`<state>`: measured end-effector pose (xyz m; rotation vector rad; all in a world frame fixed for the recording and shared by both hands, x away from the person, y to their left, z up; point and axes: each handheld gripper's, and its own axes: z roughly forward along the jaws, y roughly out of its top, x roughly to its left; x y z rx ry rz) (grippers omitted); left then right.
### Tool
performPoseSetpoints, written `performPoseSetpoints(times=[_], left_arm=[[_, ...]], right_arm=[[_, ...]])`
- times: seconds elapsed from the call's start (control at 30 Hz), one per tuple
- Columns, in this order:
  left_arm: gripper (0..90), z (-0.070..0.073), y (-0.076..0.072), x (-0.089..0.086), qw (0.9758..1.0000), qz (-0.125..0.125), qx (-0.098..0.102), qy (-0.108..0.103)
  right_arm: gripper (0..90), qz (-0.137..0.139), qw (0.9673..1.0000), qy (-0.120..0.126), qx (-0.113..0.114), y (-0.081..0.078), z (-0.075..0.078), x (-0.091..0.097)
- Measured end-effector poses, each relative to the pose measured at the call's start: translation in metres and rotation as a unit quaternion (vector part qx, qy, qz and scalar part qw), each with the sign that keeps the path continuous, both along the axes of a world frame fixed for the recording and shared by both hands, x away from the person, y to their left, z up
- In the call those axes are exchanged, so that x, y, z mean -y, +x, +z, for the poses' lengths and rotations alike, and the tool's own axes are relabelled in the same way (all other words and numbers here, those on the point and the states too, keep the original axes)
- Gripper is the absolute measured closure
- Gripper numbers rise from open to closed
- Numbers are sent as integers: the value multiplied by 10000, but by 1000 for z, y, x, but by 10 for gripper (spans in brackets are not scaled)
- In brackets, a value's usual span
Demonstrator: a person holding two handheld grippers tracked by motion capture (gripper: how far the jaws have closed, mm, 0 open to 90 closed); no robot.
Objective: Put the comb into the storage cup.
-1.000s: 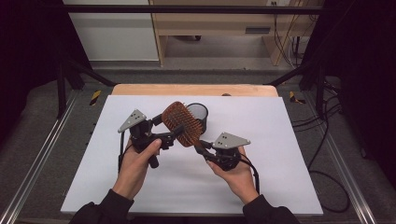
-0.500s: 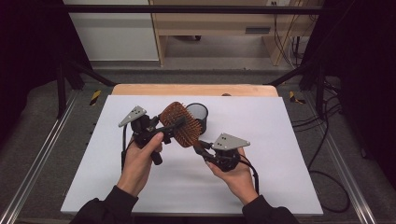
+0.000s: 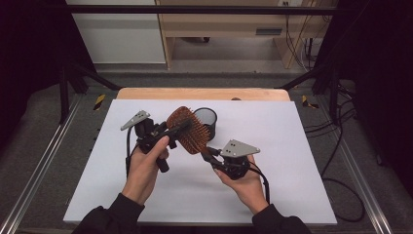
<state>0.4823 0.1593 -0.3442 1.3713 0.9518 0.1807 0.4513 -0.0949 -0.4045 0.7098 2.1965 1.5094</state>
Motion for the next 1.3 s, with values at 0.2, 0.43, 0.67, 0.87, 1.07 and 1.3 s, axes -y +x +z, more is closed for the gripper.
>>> performPoseSetpoints(times=[0.2,0.43,0.67,0.87,1.07,1.3], left_arm=[[403,-1,0,2,10000,9,-70,49],[466,0,0,1,9998,-1,-213,-52],[502,2,-3,4,9998,-2,-179,-44],[513,1,-3,5,9997,-46,-209,-80],[515,0,-1,8,9994,-41,-282,-192],[515,0,1,9,9994,-53,-313,-169]], right_arm=[[728,0,10000,-39,-10,0,-1,-1],[728,4,10000,-56,-32,0,-3,-2],[728,3,10000,-58,-73,0,-6,-5],[727,17,9999,-47,-113,1,-7,-4],[726,27,9998,-24,-172,3,-8,-2],[725,19,9998,-12,-221,4,-9,-2]])
